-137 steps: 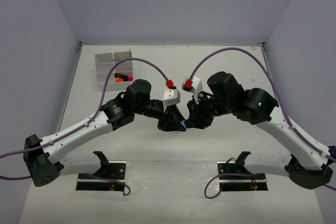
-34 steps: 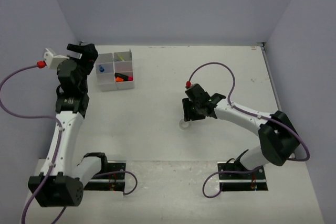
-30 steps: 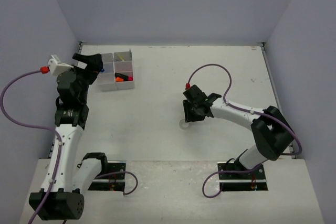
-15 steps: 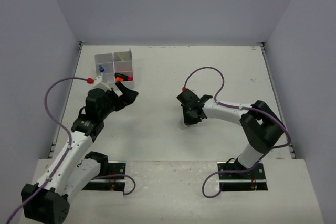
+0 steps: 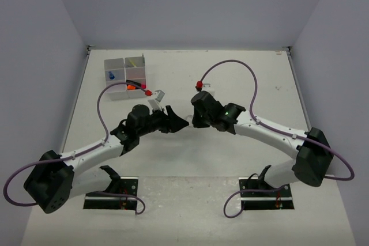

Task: Sort the stationery into containers
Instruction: Pick up the stationery from the center of the board, then place the stationery in the storage box.

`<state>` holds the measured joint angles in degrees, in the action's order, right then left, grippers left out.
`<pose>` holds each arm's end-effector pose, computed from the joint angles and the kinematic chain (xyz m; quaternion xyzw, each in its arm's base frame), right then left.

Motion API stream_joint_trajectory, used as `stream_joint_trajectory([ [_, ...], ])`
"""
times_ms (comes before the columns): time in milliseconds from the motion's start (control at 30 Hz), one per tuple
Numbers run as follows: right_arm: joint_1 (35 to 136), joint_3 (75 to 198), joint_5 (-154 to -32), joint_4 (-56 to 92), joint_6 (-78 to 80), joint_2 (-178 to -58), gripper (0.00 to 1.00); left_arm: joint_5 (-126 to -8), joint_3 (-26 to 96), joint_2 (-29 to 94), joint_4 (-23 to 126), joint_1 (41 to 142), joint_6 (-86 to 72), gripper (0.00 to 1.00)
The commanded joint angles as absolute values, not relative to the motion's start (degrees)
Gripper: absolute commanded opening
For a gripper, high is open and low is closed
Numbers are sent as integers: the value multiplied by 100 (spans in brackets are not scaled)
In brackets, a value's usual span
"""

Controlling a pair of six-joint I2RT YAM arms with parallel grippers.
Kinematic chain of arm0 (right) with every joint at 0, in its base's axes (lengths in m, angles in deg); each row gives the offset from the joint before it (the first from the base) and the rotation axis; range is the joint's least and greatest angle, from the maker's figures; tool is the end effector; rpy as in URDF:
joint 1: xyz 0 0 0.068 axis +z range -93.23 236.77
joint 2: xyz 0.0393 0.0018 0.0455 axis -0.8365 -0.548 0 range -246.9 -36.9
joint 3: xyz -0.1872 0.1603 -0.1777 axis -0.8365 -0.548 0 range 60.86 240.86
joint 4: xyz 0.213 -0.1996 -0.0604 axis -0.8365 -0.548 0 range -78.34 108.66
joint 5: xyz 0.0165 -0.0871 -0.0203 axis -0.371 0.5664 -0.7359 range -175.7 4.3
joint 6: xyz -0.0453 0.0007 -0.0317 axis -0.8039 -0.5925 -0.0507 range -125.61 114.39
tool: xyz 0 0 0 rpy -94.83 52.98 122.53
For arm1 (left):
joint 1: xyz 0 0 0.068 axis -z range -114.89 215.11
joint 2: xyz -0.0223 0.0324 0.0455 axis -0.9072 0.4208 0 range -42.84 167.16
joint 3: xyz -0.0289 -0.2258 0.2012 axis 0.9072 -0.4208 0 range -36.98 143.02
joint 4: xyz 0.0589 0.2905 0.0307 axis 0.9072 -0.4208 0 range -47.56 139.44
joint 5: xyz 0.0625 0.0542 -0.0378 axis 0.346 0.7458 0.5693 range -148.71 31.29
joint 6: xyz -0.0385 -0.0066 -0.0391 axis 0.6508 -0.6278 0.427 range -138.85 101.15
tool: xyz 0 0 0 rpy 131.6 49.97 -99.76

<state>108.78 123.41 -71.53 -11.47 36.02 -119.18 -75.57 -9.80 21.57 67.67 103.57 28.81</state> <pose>0.2159 0.2613 0.2830 -0.0421 0.9321 0.1690 0.3176 0.1956 -0.1692 0.2207 0.0203 0.8096 -0.4794 0.3382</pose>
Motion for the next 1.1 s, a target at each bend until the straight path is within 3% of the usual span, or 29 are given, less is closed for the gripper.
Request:
stream_joint_trajectory([
  [0,10977,12432,-6944,-913,3807,-11698,0,-7604,-754,2369,7370,10396,2931,61],
  [100,11058,12444,-6953,-866,3816,-11619,0,-7534,-732,2486,7358,10396,2968,54],
  [200,11083,12512,-6926,-903,3790,-11626,0,-7701,-674,2706,7486,10388,3029,25],
  [233,11083,12529,-6918,-903,3789,-11627,0,-7724,-664,2739,7509,10396,3036,25],
  [300,11088,12555,-6918,-879,3766,-11653,0,-7682,-609,2777,7440,10399,3018,0],
  [333,11083,12540,-6921,-848,3752,-11650,6,-7610,-557,2780,7318,10402,2982,0],
  [367,11081,12499,-6927,-796,3742,-11645,24,-7398,-470,2773,7132,10396,2926,0],
  [400,11067,12456,-6935,-774,3699,-11652,67,-7054,-341,2758,6810,10388,2861,0],
  [433,11042,12427,-6928,-779,3678,-11668,87,-6712,-233,2741,6516,10365,2822,0],
  [467,10994,12386,-6927,-795,3668,-11678,97,-6355,-105,2724,6166,10331,2817,0],
  [533,10774,12243,-6865,-846,3695,-11608,99,-5622,134,2689,5418,10126,2984,0],
  [600,10499,11864,-6754,-868,3760,-11237,99,-4919,291,2567,4283,9306,3743,0],
  [767,10157,11350,-6558,-860,3694,-10374,99,-3938,340,2089,3232,8089,5162,0],
  [1067,10098,11026,-6668,-866,3471,-9981,99,-4269,1393,2980,2934,6268,5695,0],
])
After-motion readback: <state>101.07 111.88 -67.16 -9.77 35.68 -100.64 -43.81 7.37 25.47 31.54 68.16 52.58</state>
